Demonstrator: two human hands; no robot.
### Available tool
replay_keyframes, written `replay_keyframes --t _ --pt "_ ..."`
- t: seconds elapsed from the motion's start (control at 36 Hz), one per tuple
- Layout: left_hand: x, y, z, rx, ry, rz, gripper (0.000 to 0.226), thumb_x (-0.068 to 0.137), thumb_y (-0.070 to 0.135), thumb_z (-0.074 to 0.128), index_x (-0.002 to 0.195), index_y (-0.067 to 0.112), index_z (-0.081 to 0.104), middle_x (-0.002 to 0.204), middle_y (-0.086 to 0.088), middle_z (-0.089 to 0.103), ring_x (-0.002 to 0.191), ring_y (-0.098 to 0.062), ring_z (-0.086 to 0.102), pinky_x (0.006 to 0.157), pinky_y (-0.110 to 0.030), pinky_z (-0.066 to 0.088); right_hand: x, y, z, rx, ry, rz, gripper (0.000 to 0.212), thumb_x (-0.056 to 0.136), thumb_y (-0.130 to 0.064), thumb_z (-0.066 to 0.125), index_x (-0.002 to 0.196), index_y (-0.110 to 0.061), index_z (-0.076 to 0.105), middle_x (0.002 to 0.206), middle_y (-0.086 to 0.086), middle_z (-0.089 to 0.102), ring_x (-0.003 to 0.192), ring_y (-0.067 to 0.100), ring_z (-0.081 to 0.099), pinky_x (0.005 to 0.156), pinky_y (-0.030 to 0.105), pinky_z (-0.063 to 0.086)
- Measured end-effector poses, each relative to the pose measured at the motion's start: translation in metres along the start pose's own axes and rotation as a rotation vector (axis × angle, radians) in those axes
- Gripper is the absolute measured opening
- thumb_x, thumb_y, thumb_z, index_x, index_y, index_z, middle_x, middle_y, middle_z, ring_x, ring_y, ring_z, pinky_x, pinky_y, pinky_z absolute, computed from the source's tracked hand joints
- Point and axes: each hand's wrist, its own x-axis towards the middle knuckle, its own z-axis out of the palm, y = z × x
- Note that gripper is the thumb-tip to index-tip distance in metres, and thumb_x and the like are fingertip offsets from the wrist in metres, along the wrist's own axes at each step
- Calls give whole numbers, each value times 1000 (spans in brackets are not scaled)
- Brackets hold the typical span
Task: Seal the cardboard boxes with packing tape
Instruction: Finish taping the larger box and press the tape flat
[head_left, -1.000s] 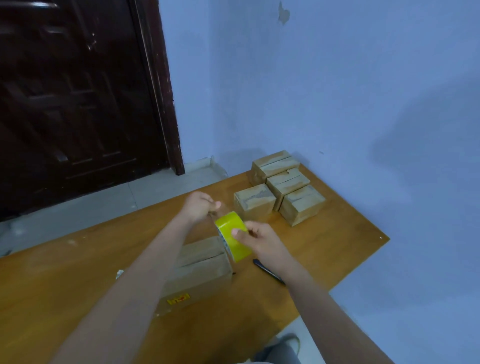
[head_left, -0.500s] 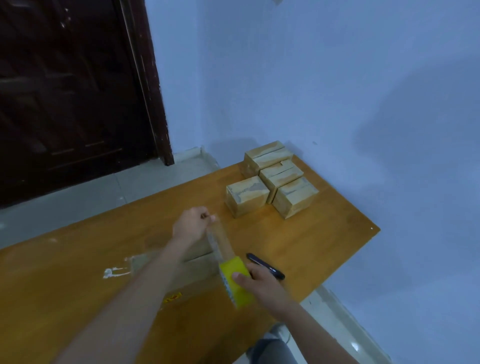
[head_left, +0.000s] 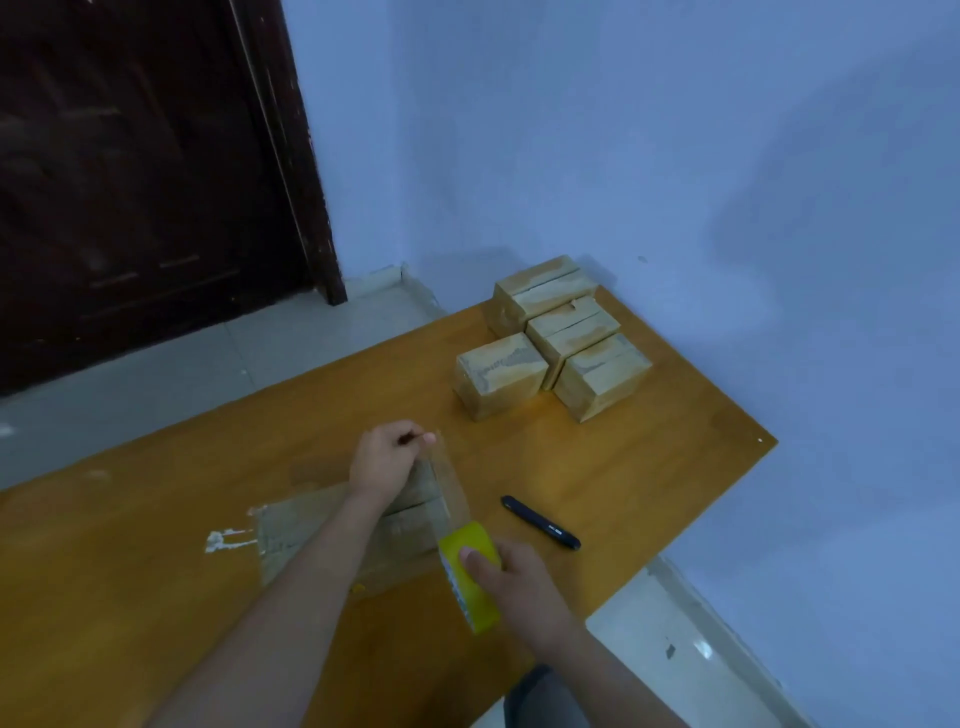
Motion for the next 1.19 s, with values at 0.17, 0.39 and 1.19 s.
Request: replay_keyframes --t 0.17,0.39,1.19 --pt "1 -1 3 52 1 -13 17 86 32 67 73 20 67 73 -10 66 68 -21 56 59 -30 36 2 -3 2 -47 32 20 35 95 -29 54 62 -20 45 50 -11 43 47 5 42 50 21 35" --pt "6 -7 4 14 -12 -7 19 84 31 69 74 16 70 80 -9 69 77 -25 61 67 -36 48 -7 8 5 -94 9 77 30 95 -34 52 74 -13 53 64 5 48 56 14 47 55 26 36" --pt "16 -5 0 -1 -156 -54 22 83 37 70 67 23 64 69 2 55 69 -16 51 65 -31 38 -4 14 12 -32 -4 90 29 95 -31 52 69 -17 53 60 -4 50 54 10 50 55 25 40"
